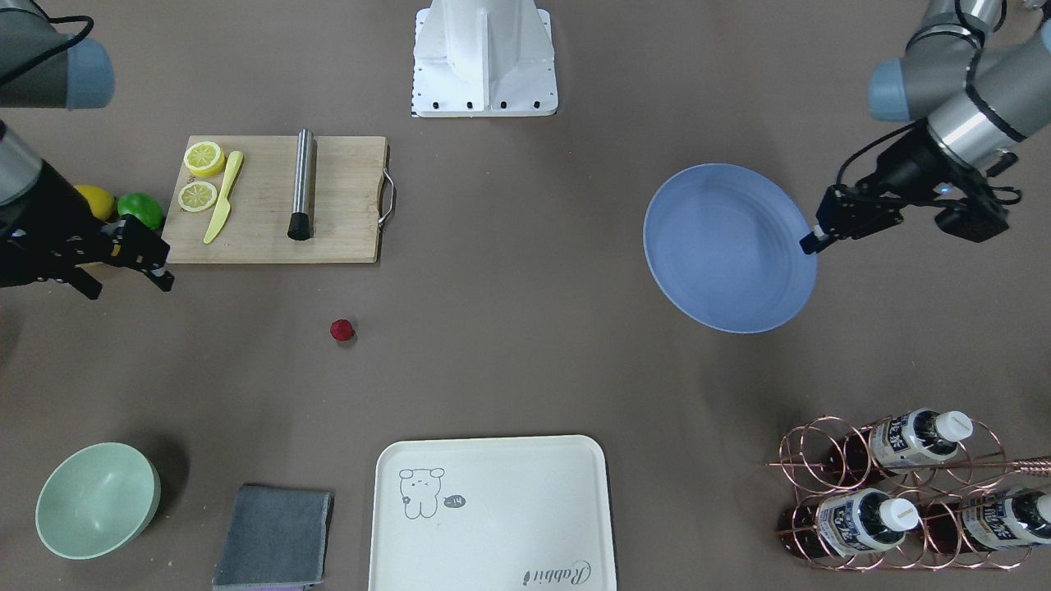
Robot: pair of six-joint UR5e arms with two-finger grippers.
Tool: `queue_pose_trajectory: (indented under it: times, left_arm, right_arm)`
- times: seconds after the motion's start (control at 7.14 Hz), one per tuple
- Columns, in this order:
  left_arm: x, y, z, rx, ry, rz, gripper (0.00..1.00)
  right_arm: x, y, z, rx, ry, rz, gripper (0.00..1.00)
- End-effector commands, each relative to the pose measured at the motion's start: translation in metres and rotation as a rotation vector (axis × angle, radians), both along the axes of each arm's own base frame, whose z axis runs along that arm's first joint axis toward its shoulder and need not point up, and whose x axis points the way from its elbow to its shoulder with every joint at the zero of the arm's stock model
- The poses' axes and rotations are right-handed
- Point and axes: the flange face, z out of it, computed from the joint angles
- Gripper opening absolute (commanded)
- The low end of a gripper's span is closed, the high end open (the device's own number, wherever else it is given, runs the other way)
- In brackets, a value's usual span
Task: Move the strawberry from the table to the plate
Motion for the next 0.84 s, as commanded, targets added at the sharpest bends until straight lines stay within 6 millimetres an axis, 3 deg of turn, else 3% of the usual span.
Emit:
queue_pose_trajectory:
  times: [0.0,0.14,0.28,0.42,0.7]
  left_arm:
    - [0.097,0.033,-0.075,-0.025,-0.054,-0.043,0.0]
    - [0.164,0.059,-0.091,-0.027,-0.056,-0.051,0.0]
    - [0.21,0.067,-0.112,-0.037,-0.041,-0.084,0.0]
    - [0.231,0.075,-0.115,-0.047,-0.044,-0.1,0.0]
    - [0.244,0.089,-0.113,-0.031,-0.056,-0.111,0.0]
  right_arm:
    - [-0.054,0.013,-0.023,-0.054,0.004,0.008,1.0]
    - [-0.075,0.018,-0.028,-0.053,0.014,0.006,1.0]
    - [-0.098,0.019,-0.044,-0.072,0.005,0.001,1.0]
    - [-0.118,0.016,-0.046,-0.078,0.012,-0.004,1.0]
    - [-0.162,0.004,-0.058,-0.087,0.024,-0.002,1.0]
